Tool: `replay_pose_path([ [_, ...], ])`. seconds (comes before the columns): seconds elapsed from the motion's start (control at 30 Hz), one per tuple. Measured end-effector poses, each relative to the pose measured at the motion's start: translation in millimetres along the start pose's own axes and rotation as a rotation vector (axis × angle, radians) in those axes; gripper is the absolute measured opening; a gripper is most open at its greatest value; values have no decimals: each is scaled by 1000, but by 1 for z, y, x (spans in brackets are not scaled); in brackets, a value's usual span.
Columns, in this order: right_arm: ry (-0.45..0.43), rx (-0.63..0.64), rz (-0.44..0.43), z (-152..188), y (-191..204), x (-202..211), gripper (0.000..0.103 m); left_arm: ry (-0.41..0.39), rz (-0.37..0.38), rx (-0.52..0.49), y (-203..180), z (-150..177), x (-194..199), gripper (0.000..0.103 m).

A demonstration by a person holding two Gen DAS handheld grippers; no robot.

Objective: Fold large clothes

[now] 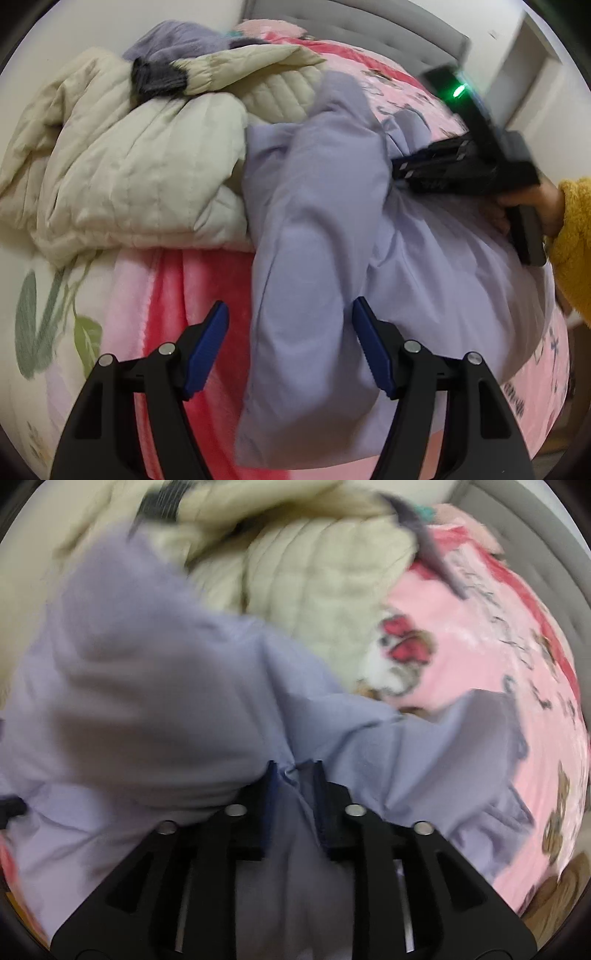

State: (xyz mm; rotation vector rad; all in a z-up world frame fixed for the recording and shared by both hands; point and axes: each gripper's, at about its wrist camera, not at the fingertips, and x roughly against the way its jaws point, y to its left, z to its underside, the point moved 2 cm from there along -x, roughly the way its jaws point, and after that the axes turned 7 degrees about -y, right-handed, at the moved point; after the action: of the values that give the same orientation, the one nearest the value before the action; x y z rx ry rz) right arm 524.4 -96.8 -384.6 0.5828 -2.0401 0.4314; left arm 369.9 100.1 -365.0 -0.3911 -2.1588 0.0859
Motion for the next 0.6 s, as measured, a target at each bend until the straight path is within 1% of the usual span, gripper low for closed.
replay_pose_path([
  [0.03, -33, -28, 6, 0, -4, 11, 53, 3, 13, -26, 2, -2, -1, 68],
  [0.1, -157, -148, 9, 11, -20, 54, 52, 38, 59, -69, 6, -7, -8, 68],
  [0.13, -199, -232, 0, 21, -28, 75, 53, 54, 76, -76, 7, -8, -13, 68],
  [0.2, -243, -375, -34, 47, -40, 106, 55, 77, 98, -79, 7, -9, -19, 69],
  [0.23, -257, -438, -39, 64, -45, 120, 60, 84, 95, -90, 7, -12, -23, 72],
  [0.3, -256, -517, -23, 98, -51, 142, 66, 93, 74, -143, 0, -13, -28, 73],
  [0.33, -244, -543, 3, 118, -54, 152, 66, 98, 71, -156, -2, -13, -30, 75],
  [0.4, -206, -556, 74, 152, -62, 161, 67, 117, 64, -166, -2, -14, -39, 77],
  [0.47, -158, -585, 139, 188, -73, 168, 68, 136, 65, -156, 0, -15, -46, 82],
  [0.53, -127, -633, 169, 216, -87, 168, 73, 162, 73, -128, 4, -14, -55, 87],
  [0.6, -101, -684, 186, 238, -96, 166, 72, 187, 89, -96, 9, -15, -63, 91],
])
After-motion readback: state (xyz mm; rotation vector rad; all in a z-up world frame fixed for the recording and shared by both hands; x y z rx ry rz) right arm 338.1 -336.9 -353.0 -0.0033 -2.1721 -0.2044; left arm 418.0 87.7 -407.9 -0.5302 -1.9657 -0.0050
